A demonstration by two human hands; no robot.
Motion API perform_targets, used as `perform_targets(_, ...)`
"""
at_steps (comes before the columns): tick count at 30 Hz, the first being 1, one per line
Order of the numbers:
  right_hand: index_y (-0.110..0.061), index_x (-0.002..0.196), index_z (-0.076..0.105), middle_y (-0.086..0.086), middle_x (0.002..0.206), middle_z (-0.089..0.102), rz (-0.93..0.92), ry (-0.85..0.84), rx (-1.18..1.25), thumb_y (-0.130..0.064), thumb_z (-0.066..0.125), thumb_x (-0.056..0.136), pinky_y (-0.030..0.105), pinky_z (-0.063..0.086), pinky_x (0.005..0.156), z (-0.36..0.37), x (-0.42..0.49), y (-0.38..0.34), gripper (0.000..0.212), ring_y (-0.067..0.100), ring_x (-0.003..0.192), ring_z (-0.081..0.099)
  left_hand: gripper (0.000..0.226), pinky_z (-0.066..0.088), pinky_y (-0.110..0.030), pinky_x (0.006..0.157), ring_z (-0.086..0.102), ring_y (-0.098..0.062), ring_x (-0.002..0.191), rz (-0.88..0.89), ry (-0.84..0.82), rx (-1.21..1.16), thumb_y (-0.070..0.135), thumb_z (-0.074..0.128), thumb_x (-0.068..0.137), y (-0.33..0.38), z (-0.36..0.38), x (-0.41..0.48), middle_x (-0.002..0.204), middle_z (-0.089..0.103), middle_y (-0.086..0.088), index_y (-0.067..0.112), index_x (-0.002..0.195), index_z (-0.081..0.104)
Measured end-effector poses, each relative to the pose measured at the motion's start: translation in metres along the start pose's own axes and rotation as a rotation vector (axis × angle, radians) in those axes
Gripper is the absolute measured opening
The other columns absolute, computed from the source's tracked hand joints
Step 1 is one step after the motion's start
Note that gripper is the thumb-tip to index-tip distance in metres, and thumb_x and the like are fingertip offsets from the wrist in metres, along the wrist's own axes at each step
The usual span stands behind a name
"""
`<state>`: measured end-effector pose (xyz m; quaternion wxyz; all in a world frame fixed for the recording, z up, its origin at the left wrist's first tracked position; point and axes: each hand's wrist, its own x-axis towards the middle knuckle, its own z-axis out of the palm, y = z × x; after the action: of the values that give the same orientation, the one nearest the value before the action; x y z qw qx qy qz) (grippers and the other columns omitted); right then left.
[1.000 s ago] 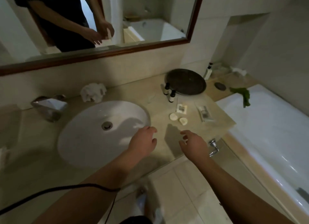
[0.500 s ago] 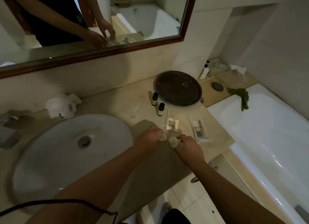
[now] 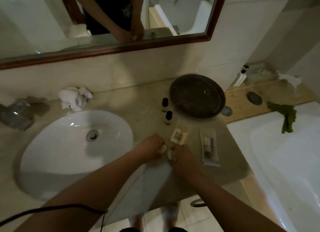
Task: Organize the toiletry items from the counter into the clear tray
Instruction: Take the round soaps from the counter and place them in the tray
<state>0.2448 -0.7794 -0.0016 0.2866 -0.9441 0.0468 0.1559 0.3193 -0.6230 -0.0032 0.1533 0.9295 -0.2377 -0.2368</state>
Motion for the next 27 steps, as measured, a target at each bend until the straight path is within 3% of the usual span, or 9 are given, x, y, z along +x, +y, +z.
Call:
perform_targets(2, -0.02, 0.124, 0.055, 0.008, 0.12, 0.053, -0.057, -0.019, 0.033, -0.028, 0.064, 0.084, 0.037, 0.048, 0.088, -0.004, 0.003, -0.007, 0.042, 0.03, 0.104, 0.059, 0.043, 0.047, -0.035, 0.085, 0.056, -0.028, 0.102, -0.055, 0.054, -0.073, 0.026, 0.07, 0.078, -0.004, -0.001, -0.015, 0.116, 0.052, -0.011, 0.01, 0.116, 0.058)
perform_targets(6, -0.022, 0.114, 0.059, 0.003, 0.106, 0.055, -0.222, -0.016, 0.082, -0.031, 0.066, 0.082, 0.031, 0.043, 0.077, -0.004, 0.005, -0.042, 0.034, 0.024, 0.093, 0.058, 0.044, 0.05, -0.039, 0.082, 0.057, -0.025, 0.097, -0.191, 0.248, -0.209, 0.033, 0.076, 0.074, -0.023, -0.006, -0.062, 0.112, 0.055, -0.006, 0.013, 0.111, 0.06)
perform_targets(10, -0.034, 0.107, 0.056, -0.012, 0.099, 0.054, -0.309, -0.153, 0.217, -0.035, 0.069, 0.079, 0.026, 0.053, 0.074, 0.012, -0.003, -0.105, 0.03, 0.005, 0.084, 0.059, 0.04, 0.05, -0.039, 0.077, 0.058, -0.021, 0.088, -0.328, 0.439, -0.296, 0.037, 0.076, 0.072, -0.057, -0.014, -0.131, 0.101, 0.058, -0.002, 0.017, 0.103, 0.062)
perform_targets(13, -0.029, 0.101, 0.061, -0.008, 0.092, 0.064, -0.393, -0.246, 0.324, -0.03, 0.065, 0.082, 0.029, 0.056, 0.07, 0.04, -0.011, -0.163, 0.02, 0.009, 0.078, 0.065, 0.034, 0.047, -0.035, 0.074, 0.057, -0.021, 0.088, -0.435, 0.566, -0.342, 0.035, 0.075, 0.074, -0.089, -0.02, -0.191, 0.099, 0.057, -0.001, 0.018, 0.101, 0.061)
perform_targets(15, -0.02, 0.099, 0.063, 0.0, 0.083, 0.067, -0.333, -0.38, 0.479, -0.018, 0.058, 0.091, 0.034, 0.055, 0.068, 0.061, -0.019, -0.207, 0.009, 0.013, 0.067, 0.066, 0.032, 0.044, -0.034, 0.073, 0.055, -0.019, 0.088, -0.495, 0.644, -0.366, 0.033, 0.074, 0.075, -0.109, -0.025, -0.235, 0.099, 0.058, -0.001, 0.019, 0.1, 0.06)
perform_targets(19, -0.007, 0.1, 0.06, 0.016, 0.078, 0.062, -0.071, -0.725, 0.868, -0.011, 0.035, 0.102, 0.032, 0.051, 0.06, 0.106, -0.049, -0.29, 0.025, 0.017, 0.056, 0.059, 0.034, 0.047, -0.033, 0.073, 0.057, -0.017, 0.086, -0.576, 0.761, -0.365, 0.029, 0.075, 0.073, -0.152, -0.025, -0.325, 0.1, 0.058, 0.0, 0.017, 0.103, 0.061)
perform_targets(24, -0.003, 0.115, 0.058, 0.019, 0.087, 0.066, -0.1, -0.853, 0.89, -0.012, 0.039, 0.102, 0.028, 0.055, 0.057, 0.159, -0.081, -0.369, 0.025, 0.021, 0.063, 0.065, 0.038, 0.047, -0.033, 0.071, 0.058, -0.019, 0.083, -0.662, 0.829, -0.326, 0.029, 0.075, 0.072, -0.207, -0.027, -0.418, 0.097, 0.057, -0.002, 0.015, 0.104, 0.061)
perform_targets(27, -0.009, 0.11, 0.065, 0.014, 0.085, 0.067, -0.187, -0.868, 0.812, -0.01, 0.042, 0.101, 0.027, 0.057, 0.061, 0.181, -0.096, -0.403, 0.025, 0.019, 0.065, 0.064, 0.037, 0.045, -0.031, 0.067, 0.055, -0.016, 0.078, -0.689, 0.845, -0.309, 0.03, 0.075, 0.072, -0.229, -0.024, -0.455, 0.093, 0.052, 0.003, 0.017, 0.103, 0.06)
